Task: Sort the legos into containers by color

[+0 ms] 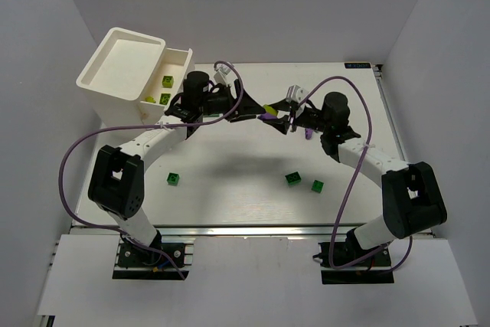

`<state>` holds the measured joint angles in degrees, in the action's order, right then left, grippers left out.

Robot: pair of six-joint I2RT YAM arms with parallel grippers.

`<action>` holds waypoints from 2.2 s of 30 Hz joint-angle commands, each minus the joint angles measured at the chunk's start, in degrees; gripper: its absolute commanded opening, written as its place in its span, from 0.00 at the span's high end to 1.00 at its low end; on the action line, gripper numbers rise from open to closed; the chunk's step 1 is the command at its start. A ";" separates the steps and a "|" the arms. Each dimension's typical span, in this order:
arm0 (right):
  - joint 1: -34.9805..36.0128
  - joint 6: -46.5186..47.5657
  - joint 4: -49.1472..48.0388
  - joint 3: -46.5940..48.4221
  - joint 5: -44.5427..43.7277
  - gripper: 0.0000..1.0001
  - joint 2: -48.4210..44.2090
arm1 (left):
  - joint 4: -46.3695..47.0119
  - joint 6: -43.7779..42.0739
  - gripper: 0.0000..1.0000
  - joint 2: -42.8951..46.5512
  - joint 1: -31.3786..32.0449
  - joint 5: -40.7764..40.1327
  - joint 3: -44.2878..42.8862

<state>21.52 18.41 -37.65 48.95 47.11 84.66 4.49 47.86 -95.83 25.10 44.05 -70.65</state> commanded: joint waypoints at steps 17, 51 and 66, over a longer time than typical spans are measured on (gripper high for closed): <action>0.54 -4.09 -6.03 -0.43 0.26 1.00 -2.66 | 6.76 1.10 0.30 -1.11 0.65 4.55 -0.27; -1.39 6.27 22.07 8.44 12.55 0.11 -1.34 | -14.75 -17.33 0.91 0.65 -0.84 4.21 -2.99; -2.36 55.99 100.56 40.50 31.64 0.12 17.45 | -25.33 -50.83 0.98 14.44 0.56 -1.95 3.75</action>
<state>18.46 52.73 30.79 81.89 73.14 97.17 -21.78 6.09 -86.65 24.97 42.85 -68.62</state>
